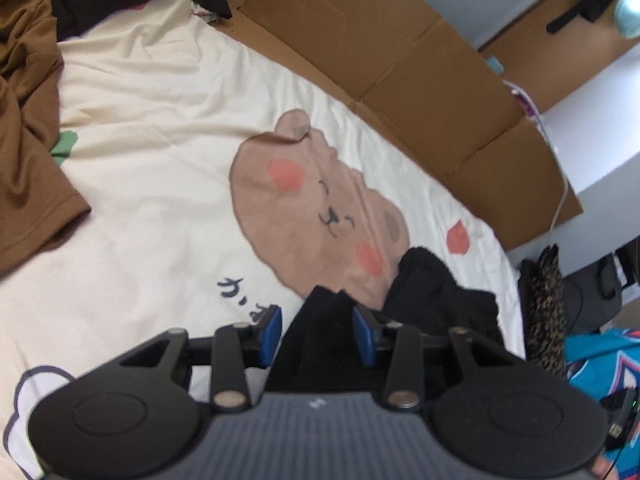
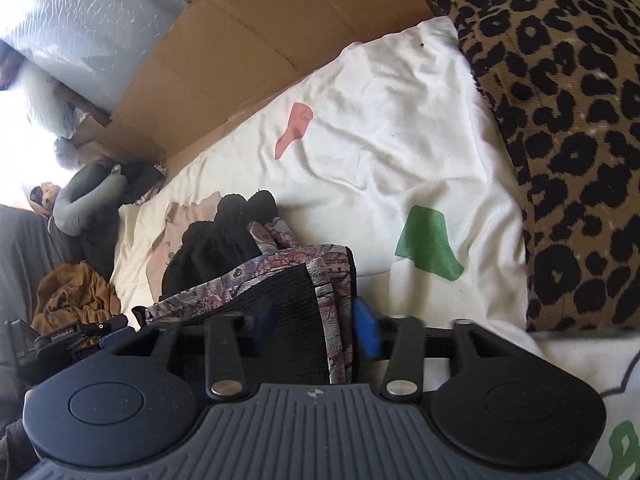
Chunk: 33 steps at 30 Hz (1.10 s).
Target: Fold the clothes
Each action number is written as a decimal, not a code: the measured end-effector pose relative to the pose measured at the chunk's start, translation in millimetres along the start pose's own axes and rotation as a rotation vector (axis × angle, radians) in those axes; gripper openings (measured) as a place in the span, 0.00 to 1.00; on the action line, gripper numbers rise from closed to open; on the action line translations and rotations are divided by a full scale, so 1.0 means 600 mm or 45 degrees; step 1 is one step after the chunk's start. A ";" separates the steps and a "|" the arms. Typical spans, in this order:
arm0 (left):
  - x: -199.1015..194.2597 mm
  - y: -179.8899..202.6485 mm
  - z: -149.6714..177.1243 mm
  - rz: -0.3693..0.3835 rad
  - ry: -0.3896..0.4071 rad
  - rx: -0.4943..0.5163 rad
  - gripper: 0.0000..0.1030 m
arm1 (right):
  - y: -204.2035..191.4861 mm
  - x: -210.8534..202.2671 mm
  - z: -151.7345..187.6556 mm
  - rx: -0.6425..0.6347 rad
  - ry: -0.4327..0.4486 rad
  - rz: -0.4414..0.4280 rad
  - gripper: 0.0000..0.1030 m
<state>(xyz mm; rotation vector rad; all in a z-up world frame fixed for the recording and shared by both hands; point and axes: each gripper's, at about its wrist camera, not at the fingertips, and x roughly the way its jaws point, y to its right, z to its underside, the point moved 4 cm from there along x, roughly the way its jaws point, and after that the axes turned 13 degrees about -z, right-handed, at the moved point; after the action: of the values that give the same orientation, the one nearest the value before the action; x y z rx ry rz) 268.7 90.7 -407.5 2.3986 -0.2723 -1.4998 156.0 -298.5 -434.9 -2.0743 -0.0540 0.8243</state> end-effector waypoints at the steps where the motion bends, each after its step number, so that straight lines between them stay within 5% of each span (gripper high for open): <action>1: 0.002 0.000 0.001 -0.006 -0.004 0.010 0.40 | 0.000 0.002 0.000 -0.006 0.000 -0.002 0.24; 4: 0.010 0.000 0.003 -0.024 -0.013 0.030 0.40 | 0.000 0.008 0.000 -0.013 -0.008 -0.015 0.05; 12: 0.012 0.024 0.017 -0.012 -0.009 0.140 0.39 | -0.010 -0.017 -0.019 -0.027 0.109 -0.027 0.03; 16: 0.025 0.033 0.016 -0.016 0.002 0.180 0.24 | -0.003 -0.014 -0.020 -0.021 0.108 -0.011 0.03; 18: 0.030 0.032 0.012 -0.014 0.005 0.172 0.09 | 0.002 -0.010 -0.018 -0.015 0.100 -0.001 0.03; 21: 0.029 0.031 0.007 -0.022 0.036 0.162 0.03 | 0.007 -0.007 -0.018 -0.015 0.098 0.017 0.03; 28: 0.038 0.041 0.005 -0.092 0.057 0.189 0.02 | 0.010 0.020 -0.011 -0.060 0.059 0.122 0.05; 33: 0.047 0.048 0.011 -0.170 0.032 0.241 0.16 | 0.003 0.039 -0.003 -0.130 0.021 0.174 0.14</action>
<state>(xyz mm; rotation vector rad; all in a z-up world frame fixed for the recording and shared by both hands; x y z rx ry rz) 274.8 54.2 -423.8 2.6290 -0.2636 -1.5629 174.7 -292.9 -448.0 -2.1994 0.0568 0.9032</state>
